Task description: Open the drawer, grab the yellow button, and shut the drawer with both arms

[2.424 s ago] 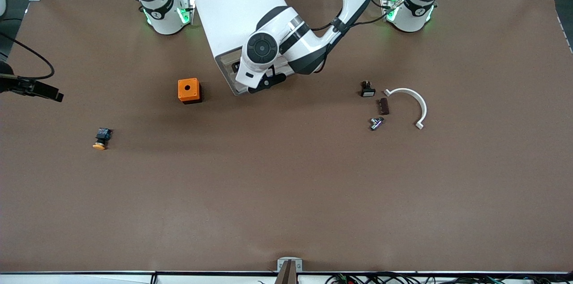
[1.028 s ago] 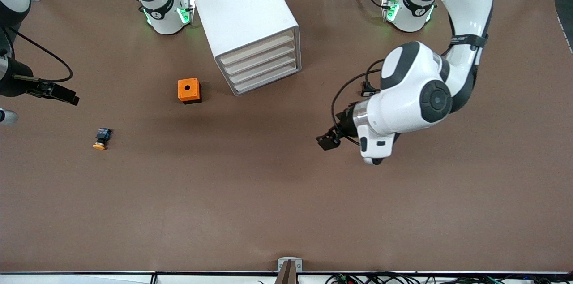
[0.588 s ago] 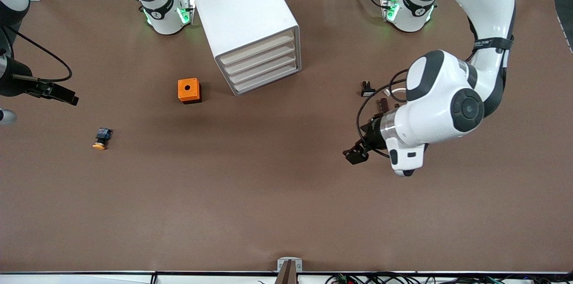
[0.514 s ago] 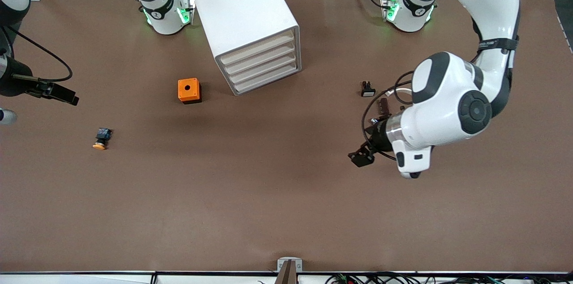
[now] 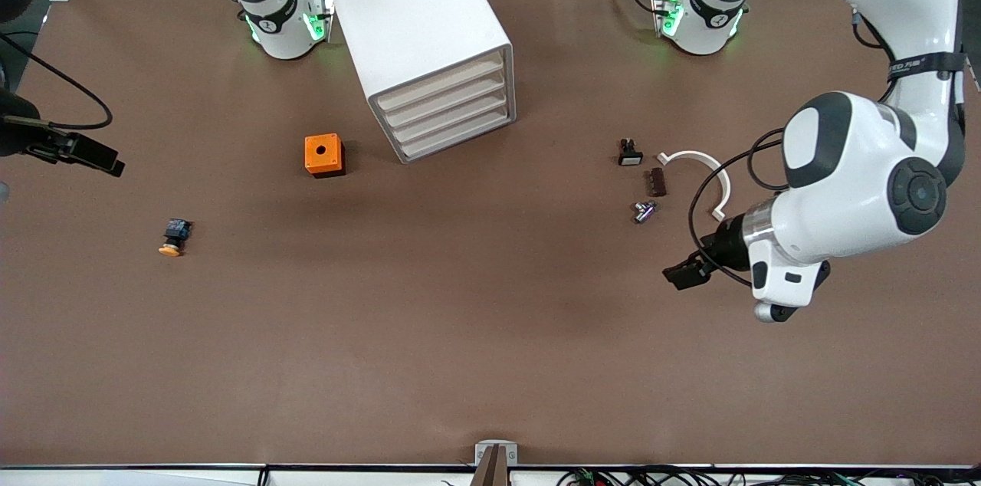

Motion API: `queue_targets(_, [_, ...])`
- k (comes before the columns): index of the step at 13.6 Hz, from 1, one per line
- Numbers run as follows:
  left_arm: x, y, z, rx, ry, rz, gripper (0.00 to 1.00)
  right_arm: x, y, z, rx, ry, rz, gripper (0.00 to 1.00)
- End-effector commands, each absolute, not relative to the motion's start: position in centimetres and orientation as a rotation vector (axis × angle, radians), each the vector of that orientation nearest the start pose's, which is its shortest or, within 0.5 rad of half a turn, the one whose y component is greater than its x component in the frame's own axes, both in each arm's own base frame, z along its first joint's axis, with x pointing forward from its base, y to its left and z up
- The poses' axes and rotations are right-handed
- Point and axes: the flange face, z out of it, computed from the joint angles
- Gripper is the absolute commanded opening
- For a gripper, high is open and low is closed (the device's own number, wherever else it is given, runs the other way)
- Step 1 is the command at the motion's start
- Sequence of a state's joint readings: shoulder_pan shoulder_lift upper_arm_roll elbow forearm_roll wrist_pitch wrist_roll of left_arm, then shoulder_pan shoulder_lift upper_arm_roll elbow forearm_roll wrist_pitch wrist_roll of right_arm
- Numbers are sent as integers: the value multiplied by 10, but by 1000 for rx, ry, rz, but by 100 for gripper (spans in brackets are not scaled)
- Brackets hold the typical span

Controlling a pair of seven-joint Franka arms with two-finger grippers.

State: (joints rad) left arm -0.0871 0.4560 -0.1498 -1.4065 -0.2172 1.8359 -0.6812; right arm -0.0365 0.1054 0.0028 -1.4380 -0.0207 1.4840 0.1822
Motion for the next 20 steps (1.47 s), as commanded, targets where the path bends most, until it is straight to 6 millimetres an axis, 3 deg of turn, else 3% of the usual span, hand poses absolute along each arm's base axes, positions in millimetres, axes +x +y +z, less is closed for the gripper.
queue_targets(1, [628,-135,451,-3278,-472,213,100,569,-20,654,-3137,358,90,100])
queue_targets(5, [581,-66,481,-3188,-116,173,100,554,-20,662,-3136,383,167,100])
queue_targets(7, [563,-42,499,-3189,-38,138,100,538,-19,693,-3126,413,38,100])
queue_targets(9, [550,-34,518,-3183,-31,90,100,523,-18,697,-3101,476,75,100])
queue_targets(13, [535,-5,563,-3171,-111,-2,100,504,-19,685,-3101,471,119,100])
queue_targets(16, [539,-4,595,-3171,-123,-104,100,504,-45,670,-3087,534,162,100])
queue_targets(20, [545,-2,610,-3173,-131,-155,100,500,-41,667,-3096,466,83,100])
